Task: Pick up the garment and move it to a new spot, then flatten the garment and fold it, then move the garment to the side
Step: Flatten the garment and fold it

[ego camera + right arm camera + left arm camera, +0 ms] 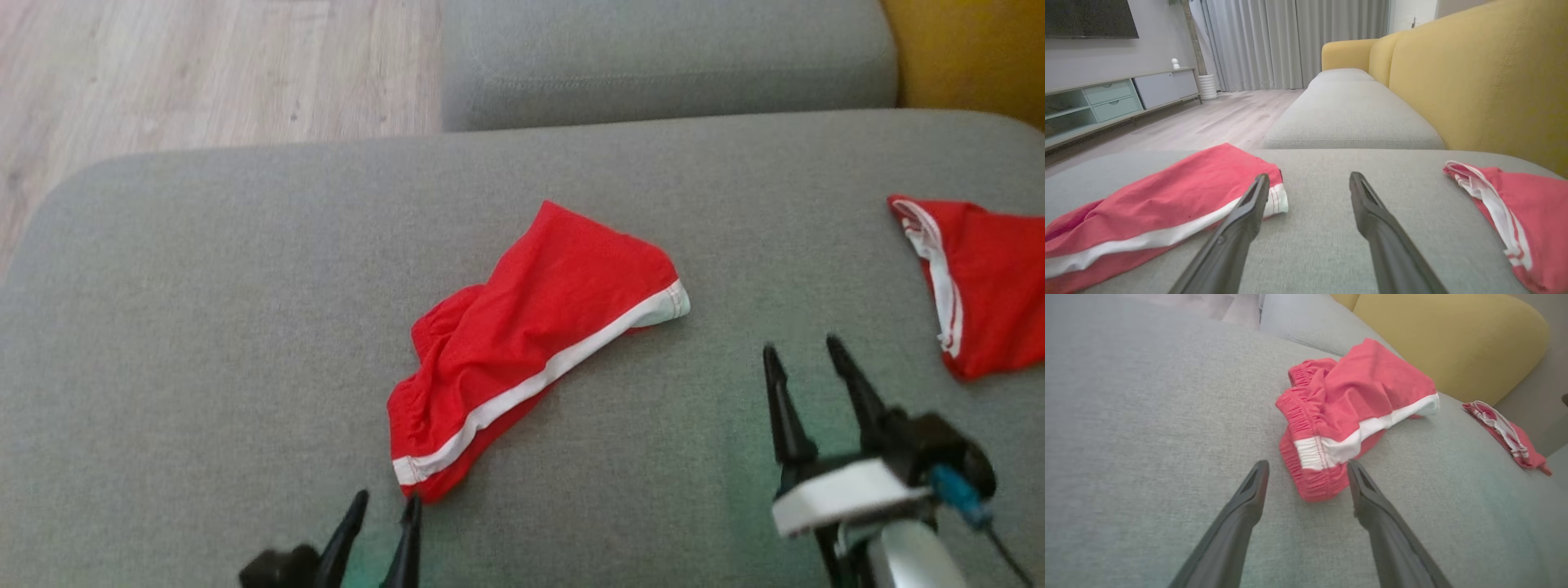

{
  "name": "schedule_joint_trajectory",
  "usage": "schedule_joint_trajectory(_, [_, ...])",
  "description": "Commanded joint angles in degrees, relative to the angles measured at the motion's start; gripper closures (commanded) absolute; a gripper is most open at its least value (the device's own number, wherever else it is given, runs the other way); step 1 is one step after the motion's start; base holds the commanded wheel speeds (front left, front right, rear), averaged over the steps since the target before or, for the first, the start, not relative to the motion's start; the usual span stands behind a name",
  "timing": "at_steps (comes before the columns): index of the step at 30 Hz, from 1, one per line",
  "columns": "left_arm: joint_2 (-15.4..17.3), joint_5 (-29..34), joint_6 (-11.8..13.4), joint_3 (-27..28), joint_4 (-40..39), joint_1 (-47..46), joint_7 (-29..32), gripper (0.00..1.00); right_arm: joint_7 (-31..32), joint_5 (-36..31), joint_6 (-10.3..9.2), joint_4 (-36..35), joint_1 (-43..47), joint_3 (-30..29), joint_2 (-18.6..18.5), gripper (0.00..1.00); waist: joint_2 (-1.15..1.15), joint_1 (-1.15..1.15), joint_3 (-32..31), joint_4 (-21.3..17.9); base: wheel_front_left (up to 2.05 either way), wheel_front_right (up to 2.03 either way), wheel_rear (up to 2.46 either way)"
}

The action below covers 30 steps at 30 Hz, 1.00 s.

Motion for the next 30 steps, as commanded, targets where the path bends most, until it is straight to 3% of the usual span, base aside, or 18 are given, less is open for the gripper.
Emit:
schedule_joint_trajectory(1, [0.36, -1.88, -0.29, 0.29, -2.17, -4.11, 1.38, 0.00, -0.65, -0.38, 0.39, -2.13, -4.35, 1.39, -1.36, 0.00, 0.00, 0.00, 0.79, 0.09, 0.00, 0.00, 0.00])
schedule_joint_trajectory(5, [1.45, -5.66, -0.31, -1.70, -1.26, -6.46, 4.45, 0.00, -0.65, -0.28, 0.39, -1.70, -7.59, 2.15, -2.54, 0.00, 0.00, 0.00, 2.29, -0.02, 0.00, 0.00, 0.00])
schedule_joint_trajectory(12, [2.55, -7.04, -0.32, -2.34, 1.54, -9.57, 6.38, 0.00, -0.65, 0.05, 0.39, 0.27, -10.62, 4.08, -3.80, 0.00, 0.00, 0.00, 4.24, -0.58, 0.00, 0.00, 0.00])
schedule_joint_trajectory(21, [3.22, -9.17, -0.32, -4.68, 1.67, -12.07, 6.36, 0.02, -0.65, 1.13, 0.39, 8.12, -17.37, 8.07, -5.86, 0.00, 0.00, 0.00, 7.83, -0.35, 0.00, 0.00, 0.00])
schedule_joint_trajectory(24, [3.40, -9.50, -0.32, -5.52, 1.77, -13.08, 6.08, 0.17, -0.63, 2.04, 0.39, 11.39, -20.07, 10.07, -6.28, 0.00, 0.00, 0.00, 8.91, 0.02, 0.00, 0.00, 0.00])
schedule_joint_trajectory(27, [3.59, -9.82, -0.32, -6.52, 1.84, -13.94, 5.88, 0.53, -0.64, 2.79, 0.39, 14.05, -22.66, 11.44, -6.63, 0.00, 0.00, 0.00, 9.62, 0.34, 0.00, 0.00, 0.00])
schedule_joint_trajectory(30, [3.88, -10.36, -0.33, -7.56, 1.70, -14.41, 5.76, 0.71, -0.64, 3.74, 0.39, 15.50, -24.31, 12.27, -6.64, 0.00, 0.00, 0.00, 9.99, 0.60, 0.00, 0.00, 0.00])
